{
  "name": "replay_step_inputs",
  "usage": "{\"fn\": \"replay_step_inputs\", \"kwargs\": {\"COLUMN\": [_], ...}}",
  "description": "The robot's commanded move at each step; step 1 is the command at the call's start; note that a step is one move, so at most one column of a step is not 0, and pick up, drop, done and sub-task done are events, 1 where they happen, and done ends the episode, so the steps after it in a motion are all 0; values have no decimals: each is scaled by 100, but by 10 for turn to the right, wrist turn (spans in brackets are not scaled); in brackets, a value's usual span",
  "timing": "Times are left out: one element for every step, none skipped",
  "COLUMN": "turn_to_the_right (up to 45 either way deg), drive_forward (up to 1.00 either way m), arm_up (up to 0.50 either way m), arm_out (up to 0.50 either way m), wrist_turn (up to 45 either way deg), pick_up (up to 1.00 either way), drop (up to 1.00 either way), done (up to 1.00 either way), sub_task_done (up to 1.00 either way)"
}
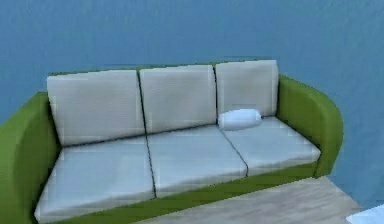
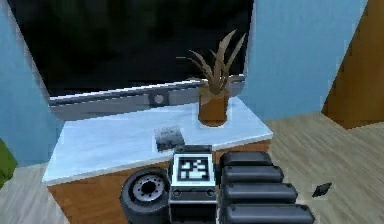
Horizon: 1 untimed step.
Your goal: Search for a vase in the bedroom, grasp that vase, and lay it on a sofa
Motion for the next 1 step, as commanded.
{"fn": "replay_step_inputs", "kwargs": {"turn_to_the_right": [60], "drive_forward": [0], "arm_up": [0], "arm_out": [0], "wrist_turn": [0], "pick_up": [0], "drop": [0], "done": [0], "sub_task_done": [0]}}
